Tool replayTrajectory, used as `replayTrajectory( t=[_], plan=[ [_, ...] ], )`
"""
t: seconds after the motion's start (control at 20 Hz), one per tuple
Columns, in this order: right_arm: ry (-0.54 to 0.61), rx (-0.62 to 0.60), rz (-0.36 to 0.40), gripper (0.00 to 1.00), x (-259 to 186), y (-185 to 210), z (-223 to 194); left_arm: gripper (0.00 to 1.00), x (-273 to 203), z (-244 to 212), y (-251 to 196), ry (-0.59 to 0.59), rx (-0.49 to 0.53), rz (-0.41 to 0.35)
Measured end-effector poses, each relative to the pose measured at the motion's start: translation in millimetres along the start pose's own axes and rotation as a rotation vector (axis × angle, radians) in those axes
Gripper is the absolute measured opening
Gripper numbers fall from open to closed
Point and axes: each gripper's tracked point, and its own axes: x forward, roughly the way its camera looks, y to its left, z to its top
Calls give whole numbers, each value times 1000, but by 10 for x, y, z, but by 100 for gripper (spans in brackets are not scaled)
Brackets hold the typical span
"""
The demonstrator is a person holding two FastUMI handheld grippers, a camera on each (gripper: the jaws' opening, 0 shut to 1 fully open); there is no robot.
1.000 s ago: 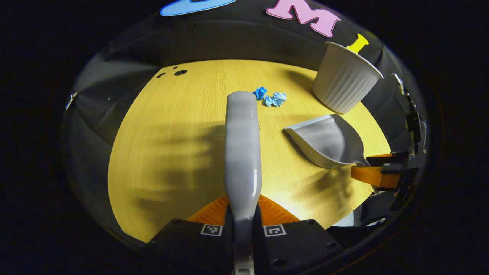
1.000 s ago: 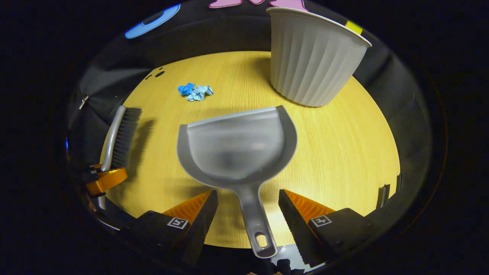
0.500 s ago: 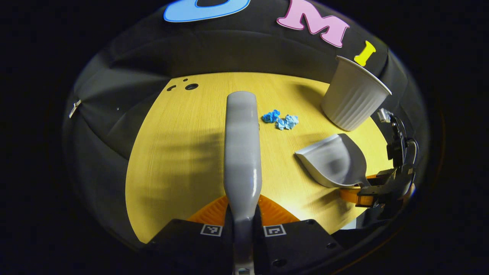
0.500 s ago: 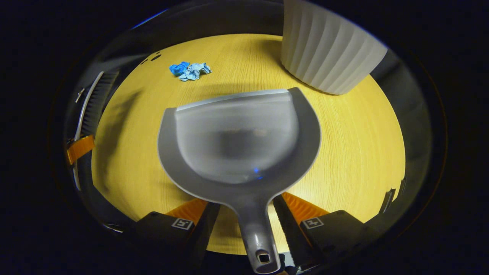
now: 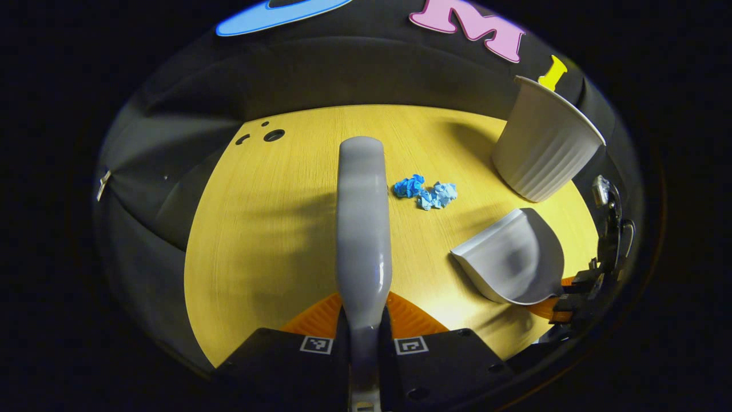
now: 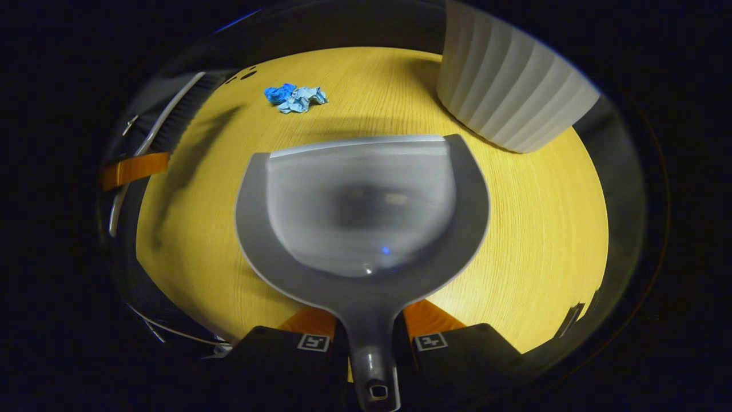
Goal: Pick up the small broom and dustpan from the desktop, sweep the trash into the dustpan with the broom, and then empty the trash into the garbage bin.
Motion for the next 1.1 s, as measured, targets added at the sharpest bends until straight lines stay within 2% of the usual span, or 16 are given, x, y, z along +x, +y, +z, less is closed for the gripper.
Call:
replayTrajectory(
  t=[0.15,0.2,0.25,0.65,0.7,0.75,1.05,1.1],
  plan=[
    [36,-76,55,34,-39,-40,-59,25,222,222,91,26,103,26],
    [46,-92,64,41,-29,-43,-72,25,299,298,97,38,130,25],
    [54,-104,72,34,-28,-76,-73,25,365,358,117,53,161,37],
    [80,-170,122,34,-115,-353,-13,25,1014,751,267,172,458,133],
    [79,-182,117,34,-122,-381,0,29,1066,796,242,177,499,123],
    [78,-187,117,34,-117,-408,6,24,1079,839,202,179,534,112],
    [82,-241,117,34,-79,-487,7,25,1106,841,-245,223,692,49],
    [82,-242,123,34,-87,-487,14,29,1089,829,-312,222,711,39]
  ],
)
